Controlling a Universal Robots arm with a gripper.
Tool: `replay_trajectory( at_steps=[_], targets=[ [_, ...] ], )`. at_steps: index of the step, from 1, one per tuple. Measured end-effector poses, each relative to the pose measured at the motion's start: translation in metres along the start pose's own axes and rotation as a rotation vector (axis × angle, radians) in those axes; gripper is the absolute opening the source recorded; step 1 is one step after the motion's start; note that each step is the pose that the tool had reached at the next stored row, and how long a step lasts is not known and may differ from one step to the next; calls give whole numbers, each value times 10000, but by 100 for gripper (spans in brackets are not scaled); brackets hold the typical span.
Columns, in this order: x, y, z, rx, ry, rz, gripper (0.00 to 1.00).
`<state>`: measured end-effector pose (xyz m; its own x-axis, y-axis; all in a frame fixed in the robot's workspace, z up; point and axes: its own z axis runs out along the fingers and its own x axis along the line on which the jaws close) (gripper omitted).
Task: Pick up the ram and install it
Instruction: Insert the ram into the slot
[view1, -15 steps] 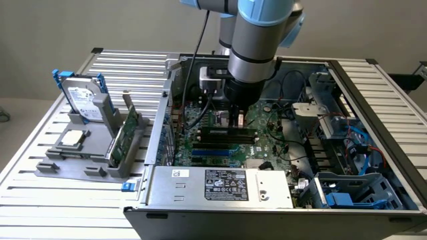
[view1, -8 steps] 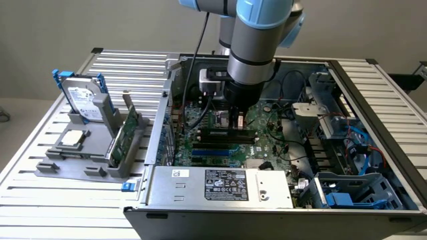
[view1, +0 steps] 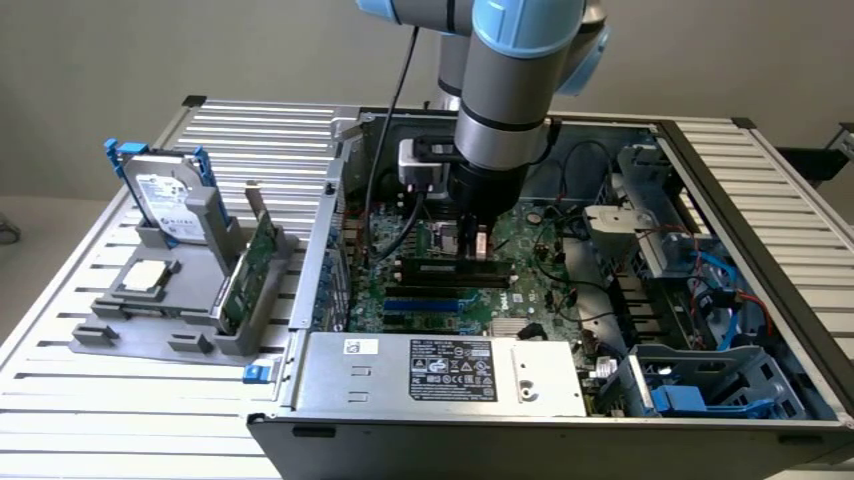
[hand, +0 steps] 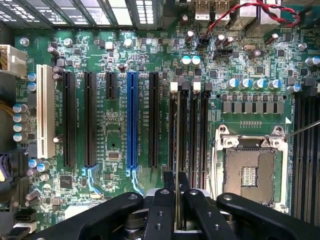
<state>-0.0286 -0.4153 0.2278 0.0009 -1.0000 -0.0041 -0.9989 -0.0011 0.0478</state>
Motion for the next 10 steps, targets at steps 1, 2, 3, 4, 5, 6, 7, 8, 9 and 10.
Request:
replay_trajectory(
  at_steps=[1, 2, 3, 4, 5, 6, 7, 8, 9, 10],
  targets=[
    [0, 0, 0, 0, 11, -11, 14],
    [0, 0, 1, 0, 18, -24, 14],
    [0, 1, 1, 0, 24, -38, 14],
    [0, 0, 1, 0, 30, -53, 14],
    [0, 0, 2, 0, 34, -68, 14],
    [0, 1, 2, 0, 38, -82, 14],
    [0, 1, 2, 0, 41, -97, 14],
    [0, 1, 3, 0, 43, -109, 14],
    [0, 2, 3, 0, 47, -121, 14],
    [0, 2, 3, 0, 50, -132, 14]
  ],
)
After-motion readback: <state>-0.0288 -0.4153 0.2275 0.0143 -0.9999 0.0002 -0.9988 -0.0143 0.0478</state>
